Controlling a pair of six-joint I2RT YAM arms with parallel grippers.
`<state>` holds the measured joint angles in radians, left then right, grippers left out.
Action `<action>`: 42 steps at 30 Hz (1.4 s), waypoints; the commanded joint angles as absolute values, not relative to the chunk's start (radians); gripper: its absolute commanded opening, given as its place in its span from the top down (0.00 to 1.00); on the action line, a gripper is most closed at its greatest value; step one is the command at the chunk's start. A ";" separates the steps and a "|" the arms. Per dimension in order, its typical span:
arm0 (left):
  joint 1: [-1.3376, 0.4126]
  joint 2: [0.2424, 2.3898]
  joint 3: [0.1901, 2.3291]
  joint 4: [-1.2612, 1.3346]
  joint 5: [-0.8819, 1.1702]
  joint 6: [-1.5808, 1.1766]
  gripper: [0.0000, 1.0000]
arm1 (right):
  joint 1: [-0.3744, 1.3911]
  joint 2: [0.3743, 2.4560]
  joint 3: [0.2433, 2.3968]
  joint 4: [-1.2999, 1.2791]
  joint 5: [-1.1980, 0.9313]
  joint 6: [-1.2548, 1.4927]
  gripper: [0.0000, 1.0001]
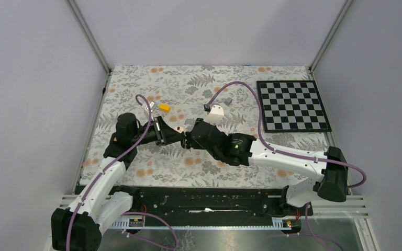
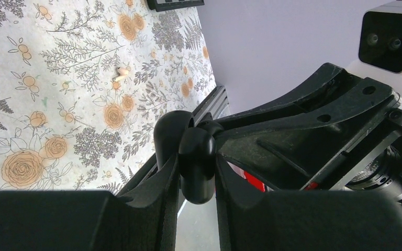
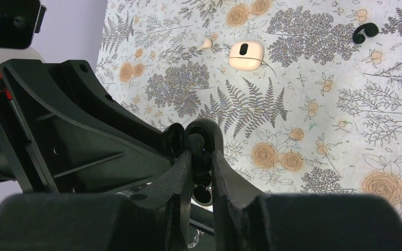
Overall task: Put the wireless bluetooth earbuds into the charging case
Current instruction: Place the earbud in the charging case.
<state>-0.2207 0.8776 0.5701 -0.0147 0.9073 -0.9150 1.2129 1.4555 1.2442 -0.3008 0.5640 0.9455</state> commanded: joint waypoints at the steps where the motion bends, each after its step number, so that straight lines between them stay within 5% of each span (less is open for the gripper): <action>1: -0.222 0.852 0.601 0.002 0.886 -0.900 1.00 | 1.225 1.479 1.309 -0.323 0.620 0.981 1.00; 6: -0.222 0.848 0.607 0.002 0.883 -0.905 1.00 | 1.228 1.499 1.317 -0.340 0.624 1.002 0.98; 9: -0.222 0.845 0.605 0.002 0.885 -0.903 1.00 | 1.227 1.498 1.319 -0.341 0.629 1.005 0.78; 13: -0.222 0.844 0.602 0.002 0.890 -0.901 1.00 | 1.229 1.492 1.322 -0.341 0.639 1.005 0.64; 25: -0.222 0.847 0.603 0.002 0.897 -0.899 1.00 | 1.227 1.480 1.322 -0.338 0.672 0.990 0.61; 28: -0.222 0.851 0.603 0.002 0.900 -0.897 1.00 | 1.227 1.475 1.324 -0.318 0.669 0.974 0.65; 35: -0.222 0.850 0.602 0.002 0.904 -0.895 1.00 | 1.227 1.479 1.318 -0.307 0.652 0.973 0.93; 42: -0.222 0.849 0.604 -0.019 0.904 -0.895 1.00 | 1.227 1.479 1.313 -0.300 0.652 0.977 1.00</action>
